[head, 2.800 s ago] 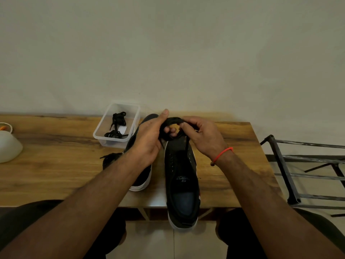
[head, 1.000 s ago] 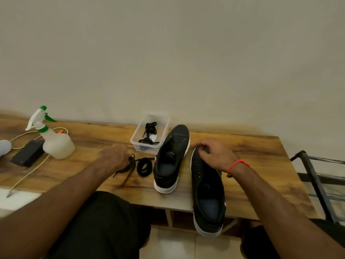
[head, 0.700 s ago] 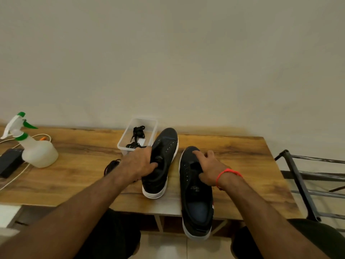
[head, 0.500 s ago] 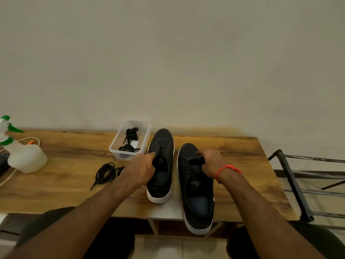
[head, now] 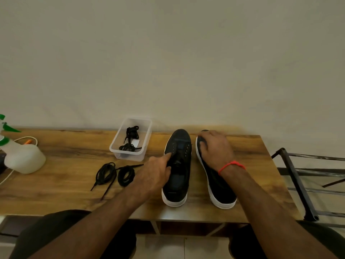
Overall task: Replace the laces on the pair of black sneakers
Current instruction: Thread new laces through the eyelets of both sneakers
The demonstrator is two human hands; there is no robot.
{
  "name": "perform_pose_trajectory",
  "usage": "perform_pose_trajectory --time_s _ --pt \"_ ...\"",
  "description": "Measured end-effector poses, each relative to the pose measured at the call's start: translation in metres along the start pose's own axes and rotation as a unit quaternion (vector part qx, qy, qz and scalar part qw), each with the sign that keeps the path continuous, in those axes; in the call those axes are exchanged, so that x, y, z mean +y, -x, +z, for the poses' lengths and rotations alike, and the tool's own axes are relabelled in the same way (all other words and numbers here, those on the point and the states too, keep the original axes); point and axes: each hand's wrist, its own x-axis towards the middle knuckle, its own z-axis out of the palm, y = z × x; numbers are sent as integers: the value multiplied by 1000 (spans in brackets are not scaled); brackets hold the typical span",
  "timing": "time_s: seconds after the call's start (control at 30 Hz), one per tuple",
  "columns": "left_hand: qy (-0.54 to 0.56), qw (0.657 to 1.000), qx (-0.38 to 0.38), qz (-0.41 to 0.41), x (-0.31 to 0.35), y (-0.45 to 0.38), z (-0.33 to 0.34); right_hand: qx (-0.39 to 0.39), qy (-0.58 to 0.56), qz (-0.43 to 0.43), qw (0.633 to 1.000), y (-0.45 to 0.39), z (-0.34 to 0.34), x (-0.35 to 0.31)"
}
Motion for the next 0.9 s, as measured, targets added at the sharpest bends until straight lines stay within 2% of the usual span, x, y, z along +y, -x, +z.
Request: perform_pose_trajectory --time_s 0.07,0.2,0.3,0.33,0.43,0.47,0.5,0.63,0.73,0.9 --pt "6 1000 -4 -3 0 -2 1 -51 -44 -20 998 9 7 -22" --pt "21 999 -31 -27 1 -4 -1 -201 -66 8 977 15 22 -39" --pt "86 990 -85 -76 -3 -9 -21 -222 -40 6 974 16 29 -42" --pt "91 990 -62 -82 -10 -15 -32 -220 -36 4 975 15 30 -41" --pt "-13 985 146 -93 -48 -49 -67 -225 -35 -3 974 14 30 -39" --pt "-51 975 188 -106 -63 -62 -75 -229 -37 -4 973 13 30 -38" --pt "-81 969 199 -121 -78 -75 -80 -234 -41 -5 971 12 30 -38" --pt "-204 954 117 -186 -105 -115 -78 -258 -50 -6 965 8 29 -33" --pt "-296 934 56 -192 -106 -134 -65 -278 -45 -12 959 0 28 -31" --pt "-347 920 52 -176 -109 -155 -53 -294 -49 -28 954 -9 28 -29"
